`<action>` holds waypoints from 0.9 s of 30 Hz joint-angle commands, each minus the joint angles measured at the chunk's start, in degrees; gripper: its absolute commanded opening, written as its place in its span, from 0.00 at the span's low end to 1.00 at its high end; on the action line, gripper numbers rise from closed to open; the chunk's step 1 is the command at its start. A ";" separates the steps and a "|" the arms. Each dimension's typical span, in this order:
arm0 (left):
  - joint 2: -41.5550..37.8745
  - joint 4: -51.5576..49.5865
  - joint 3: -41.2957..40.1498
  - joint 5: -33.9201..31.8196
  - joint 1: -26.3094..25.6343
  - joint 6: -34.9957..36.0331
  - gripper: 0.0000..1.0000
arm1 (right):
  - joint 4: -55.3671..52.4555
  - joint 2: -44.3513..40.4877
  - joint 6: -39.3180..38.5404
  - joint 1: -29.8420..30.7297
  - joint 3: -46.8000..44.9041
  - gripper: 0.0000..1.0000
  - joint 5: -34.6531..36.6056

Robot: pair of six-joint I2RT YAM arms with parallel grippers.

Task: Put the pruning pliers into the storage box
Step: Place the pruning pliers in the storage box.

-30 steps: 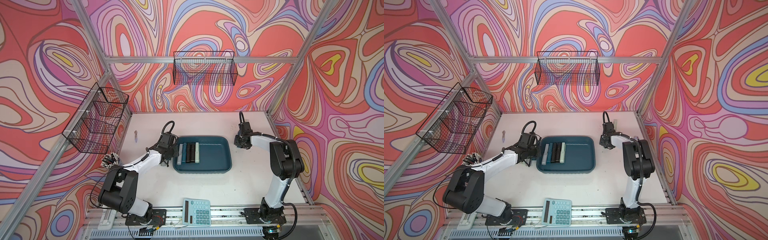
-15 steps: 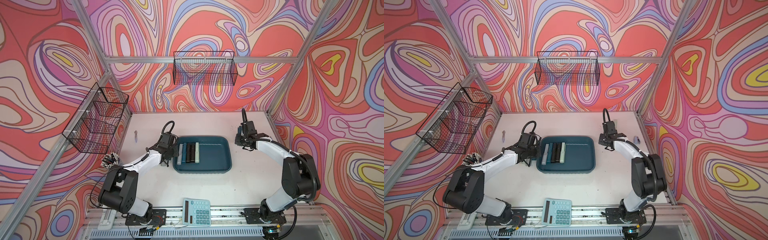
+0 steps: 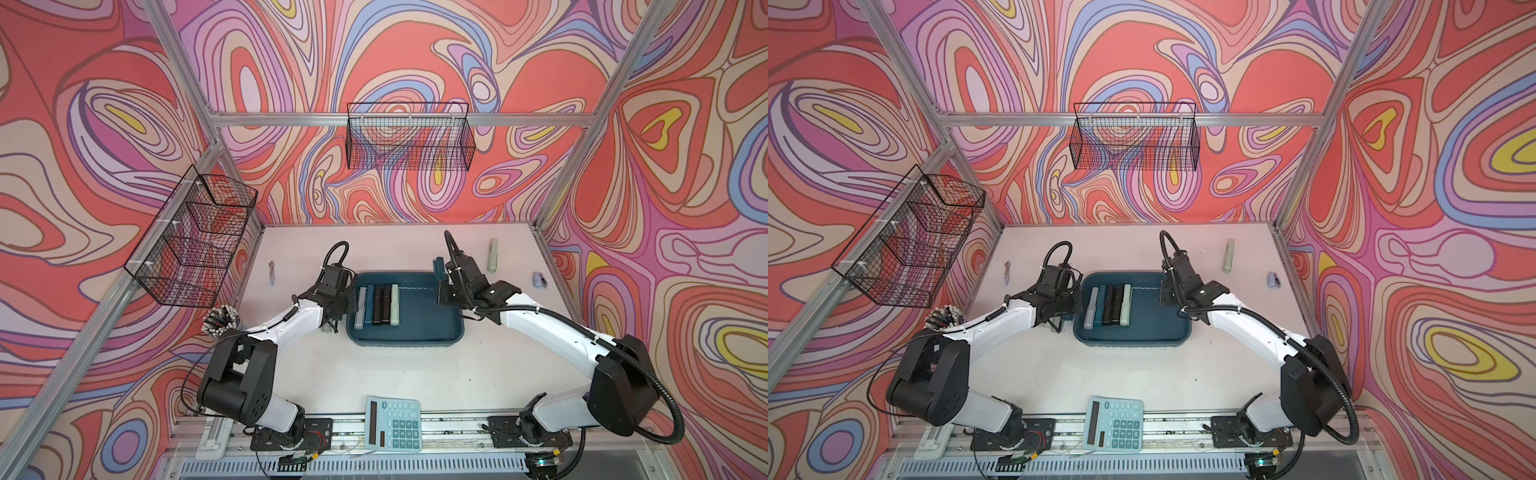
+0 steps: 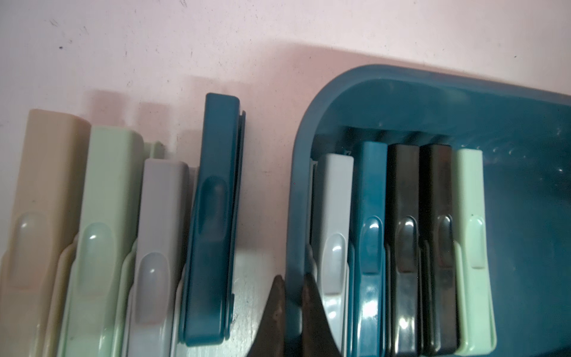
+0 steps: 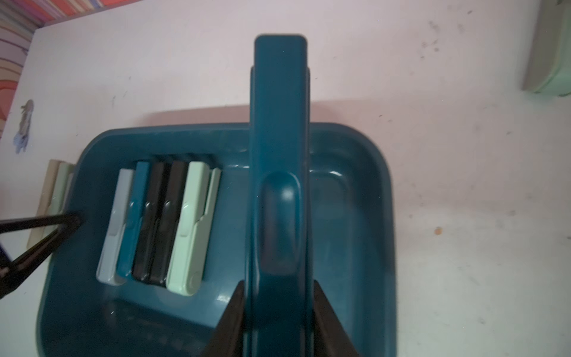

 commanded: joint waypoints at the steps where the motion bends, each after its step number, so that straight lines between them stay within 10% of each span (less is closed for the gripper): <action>1: 1.30 1.01 0.30 1.55 -0.06 -1.39 0.06 | 4.26 1.61 4.56 3.10 -2.29 0.24 0.36; 27: -0.28 1.49 -2.02 0.86 -0.06 -1.15 0.06 | 19.64 22.46 14.42 9.27 -0.40 0.25 -2.41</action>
